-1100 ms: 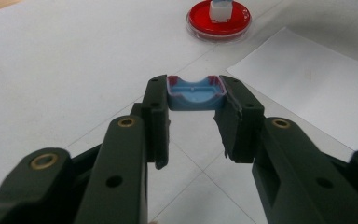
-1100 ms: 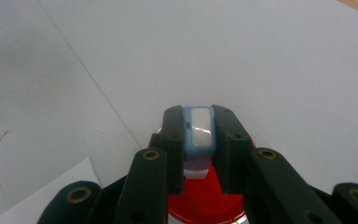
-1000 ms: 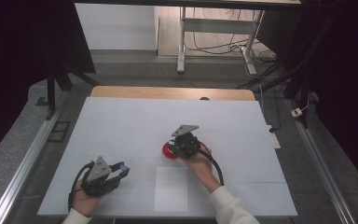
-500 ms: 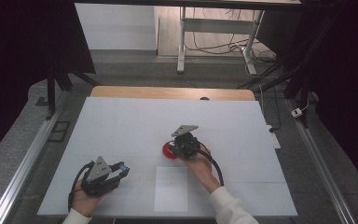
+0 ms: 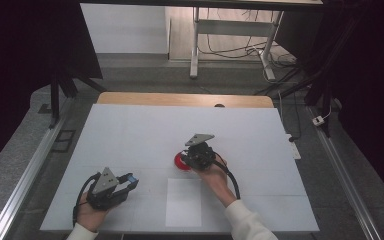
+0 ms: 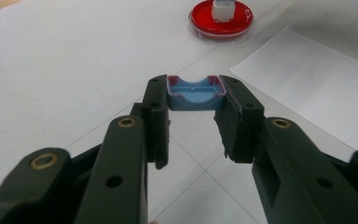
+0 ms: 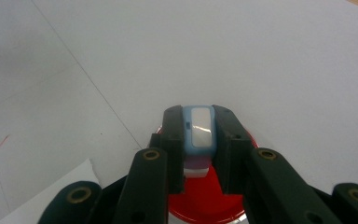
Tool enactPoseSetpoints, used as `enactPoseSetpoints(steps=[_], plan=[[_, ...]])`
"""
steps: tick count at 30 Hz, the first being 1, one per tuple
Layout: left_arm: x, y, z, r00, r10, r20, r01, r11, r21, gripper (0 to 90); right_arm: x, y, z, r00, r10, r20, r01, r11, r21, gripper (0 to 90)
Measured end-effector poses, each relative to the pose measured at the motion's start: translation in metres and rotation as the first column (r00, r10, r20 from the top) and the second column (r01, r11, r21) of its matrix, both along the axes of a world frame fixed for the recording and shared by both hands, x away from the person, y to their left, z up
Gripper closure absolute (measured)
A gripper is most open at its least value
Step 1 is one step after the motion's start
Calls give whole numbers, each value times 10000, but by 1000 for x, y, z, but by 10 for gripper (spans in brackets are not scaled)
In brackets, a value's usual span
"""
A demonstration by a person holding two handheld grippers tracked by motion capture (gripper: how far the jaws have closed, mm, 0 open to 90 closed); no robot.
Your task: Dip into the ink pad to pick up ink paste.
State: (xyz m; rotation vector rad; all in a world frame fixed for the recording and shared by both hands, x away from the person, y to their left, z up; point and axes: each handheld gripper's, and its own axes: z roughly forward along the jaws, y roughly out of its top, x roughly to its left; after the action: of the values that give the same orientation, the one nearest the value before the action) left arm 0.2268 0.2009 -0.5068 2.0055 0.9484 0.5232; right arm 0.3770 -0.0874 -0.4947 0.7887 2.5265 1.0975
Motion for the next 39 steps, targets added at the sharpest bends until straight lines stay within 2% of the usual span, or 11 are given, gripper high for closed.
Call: enactPoseSetpoints(steps=[7,11,20,28,39], plan=[[0,0,0,10000,-2,3,2,10000,-13,654,0,-1,1,10000,28,-19,-28,10000,29,751],[0,0,0,10000,-2,6,2,10000,-16,654,0,-3,3,10000,19,-88,-17,9998,210,750],[0,1,0,10000,-6,2,6,10000,-17,654,-2,-7,11,10000,-22,95,17,9988,492,750],[1,1,0,10000,-20,-16,20,10000,-20,654,-5,-14,18,9999,-126,93,114,9932,1158,750],[2,2,0,10000,-36,5,36,10000,-35,654,-11,-26,30,9996,-183,234,141,9856,1685,751]])
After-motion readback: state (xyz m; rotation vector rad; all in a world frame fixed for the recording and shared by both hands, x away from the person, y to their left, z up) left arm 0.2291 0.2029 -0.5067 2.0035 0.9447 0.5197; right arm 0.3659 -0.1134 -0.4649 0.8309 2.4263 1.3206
